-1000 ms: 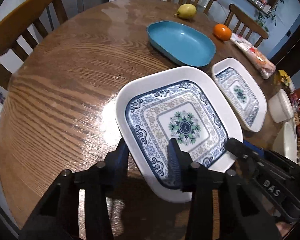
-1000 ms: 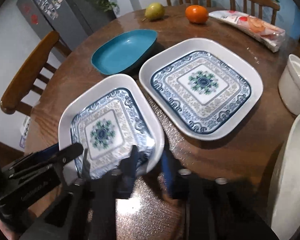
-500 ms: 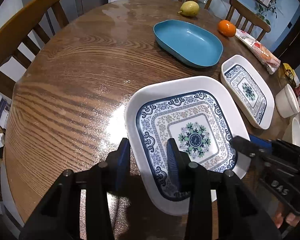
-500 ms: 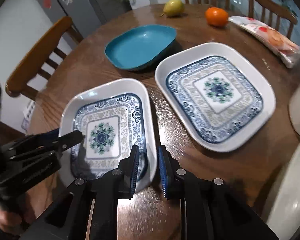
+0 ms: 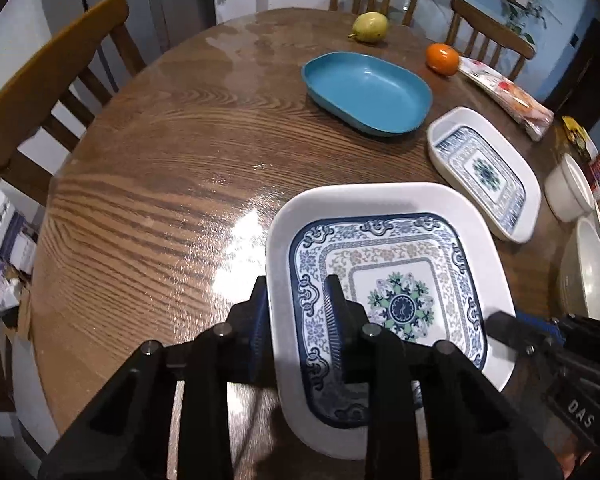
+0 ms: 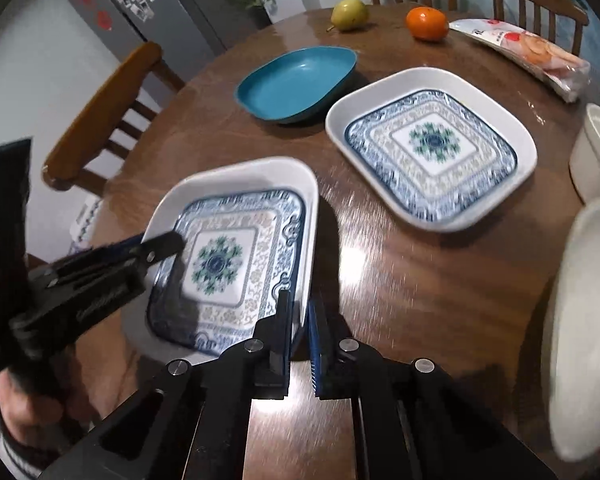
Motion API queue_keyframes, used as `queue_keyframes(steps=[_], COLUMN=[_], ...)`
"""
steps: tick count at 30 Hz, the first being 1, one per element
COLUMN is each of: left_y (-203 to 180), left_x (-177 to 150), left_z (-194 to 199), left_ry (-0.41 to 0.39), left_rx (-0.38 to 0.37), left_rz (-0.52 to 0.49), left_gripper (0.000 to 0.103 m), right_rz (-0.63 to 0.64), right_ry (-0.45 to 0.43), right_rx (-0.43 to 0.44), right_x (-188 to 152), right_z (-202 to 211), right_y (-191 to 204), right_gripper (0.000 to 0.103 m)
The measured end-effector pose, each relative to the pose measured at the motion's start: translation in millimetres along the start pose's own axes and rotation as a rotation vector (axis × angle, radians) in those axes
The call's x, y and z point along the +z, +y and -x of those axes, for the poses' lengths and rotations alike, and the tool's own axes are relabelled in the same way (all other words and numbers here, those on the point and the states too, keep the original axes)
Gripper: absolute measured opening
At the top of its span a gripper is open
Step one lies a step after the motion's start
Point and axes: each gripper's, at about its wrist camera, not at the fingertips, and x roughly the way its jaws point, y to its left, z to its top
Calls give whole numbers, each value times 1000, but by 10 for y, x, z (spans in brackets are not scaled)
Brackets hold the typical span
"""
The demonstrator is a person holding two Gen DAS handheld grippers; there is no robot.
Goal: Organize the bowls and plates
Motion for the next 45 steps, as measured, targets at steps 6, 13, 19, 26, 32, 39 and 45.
queue_keyframes(steps=[6,13,19,26,32,39,45], left_y=[-236,-441,-475,-450,-372,-544,-863], left_x=[-165,-335,-372,-382,-265,-59,247], left_z=[62,74,51,94,291,470,342], left_ry=[8,19,19,1,-40,-83,-61], left_rx=[-9,-10,3,25,20,-46,-107], left_rz=[-44,-74,-69,-50,-5,22,31], left_gripper=[25,25,25,40,64,81,81], right_rz=[-45,-62,-55,-21,-30,-63,-80], right_ry=[10,14,2,-32,-77,-185,-269], right_rx=[13,-6,-28,-61,-55,-36,-69], right_x=[-310,-533,-564,-535,-505,-391,-270], right_z=[166,258,254,331,517,907,1215], right_y=[-119,-240,-280,-261,-303,-406,-519], right_gripper=[9,9,10,11,30,51,53])
